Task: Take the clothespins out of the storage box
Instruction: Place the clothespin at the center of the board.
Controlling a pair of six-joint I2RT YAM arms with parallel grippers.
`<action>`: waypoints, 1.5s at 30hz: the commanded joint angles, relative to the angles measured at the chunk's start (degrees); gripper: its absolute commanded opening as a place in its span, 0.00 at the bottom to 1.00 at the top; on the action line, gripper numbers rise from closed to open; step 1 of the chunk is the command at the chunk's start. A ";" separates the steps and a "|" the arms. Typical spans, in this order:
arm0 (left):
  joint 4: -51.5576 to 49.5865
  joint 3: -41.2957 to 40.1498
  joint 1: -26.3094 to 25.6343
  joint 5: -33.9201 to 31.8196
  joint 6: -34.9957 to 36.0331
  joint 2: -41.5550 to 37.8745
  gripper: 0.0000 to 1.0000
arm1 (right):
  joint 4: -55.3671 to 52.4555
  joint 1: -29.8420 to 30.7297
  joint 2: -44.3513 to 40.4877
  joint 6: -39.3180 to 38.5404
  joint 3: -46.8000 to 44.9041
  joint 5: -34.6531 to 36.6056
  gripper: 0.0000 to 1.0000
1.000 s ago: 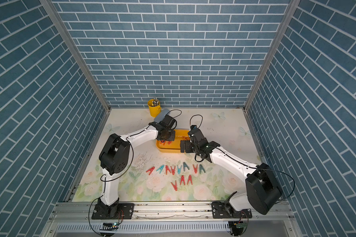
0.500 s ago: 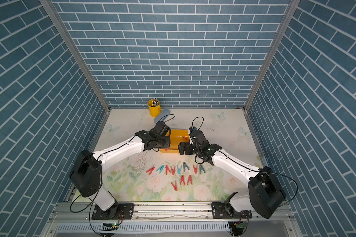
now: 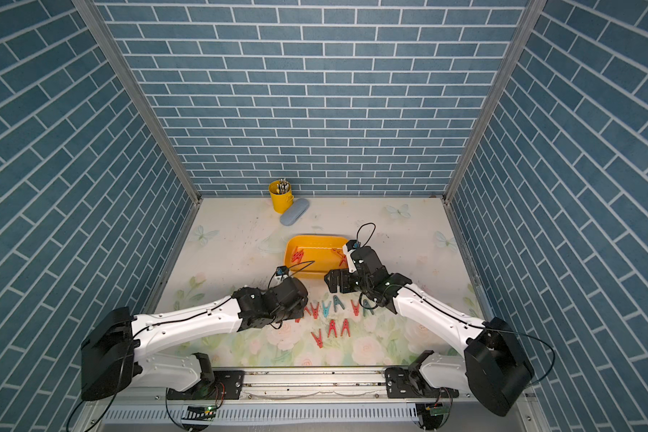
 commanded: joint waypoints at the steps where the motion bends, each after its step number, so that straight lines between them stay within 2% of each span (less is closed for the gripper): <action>1: 1.70 -2.97 -3.13 -3.09 -7.78 -0.75 0.10 | 0.43 1.41 -2.19 0.17 -1.03 -0.13 0.99; 7: 6.35 -7.68 -6.36 -2.72 -10.71 0.73 0.10 | -0.89 3.75 -4.39 0.87 -2.11 1.50 1.00; 18: 8.20 -8.36 -8.04 -2.58 -10.74 6.21 0.13 | -2.02 7.09 -6.98 3.18 -3.95 3.64 0.99; 20: 8.28 -8.36 -8.02 -2.61 -10.58 6.74 0.18 | -2.06 7.38 -7.30 3.54 -4.29 5.15 0.99; 22: 8.41 -8.29 -8.05 -2.37 -10.32 7.00 0.30 | -2.23 7.47 -7.59 3.69 -4.43 5.56 0.99; 23: 8.33 -8.27 -8.04 -2.26 -10.17 7.11 0.32 | -2.36 7.64 -7.69 3.73 -4.49 5.70 0.99; 28: 5.19 -6.52 -8.06 -3.14 -9.71 6.07 0.39 | -3.00 7.73 -7.88 3.69 -4.19 6.62 0.99; 30: 3.08 -5.17 -7.98 -4.25 -9.36 5.26 0.45 | -3.02 7.73 -7.71 3.60 -4.13 6.98 0.99; 34: -1.00 -1.80 -6.27 -5.98 -7.06 3.29 0.64 | -3.10 7.74 -7.01 3.47 -3.58 8.23 0.99; 36: -2.65 0.08 -4.87 -6.44 -5.27 2.61 0.76 | -3.11 7.70 -6.59 3.47 -3.28 9.18 0.99; 38: -4.35 2.28 -3.17 -7.24 -2.79 1.80 0.95 | -3.11 7.57 -5.89 3.30 -2.66 9.99 0.99; 39: -4.91 3.18 -2.47 -7.63 -1.93 1.50 1.00 | -3.13 7.51 -5.64 3.25 -2.42 10.37 0.99; 45: -5.00 7.91 5.86 -5.25 6.17 0.69 1.00 | -3.11 6.14 -3.60 2.12 -0.50 12.46 0.99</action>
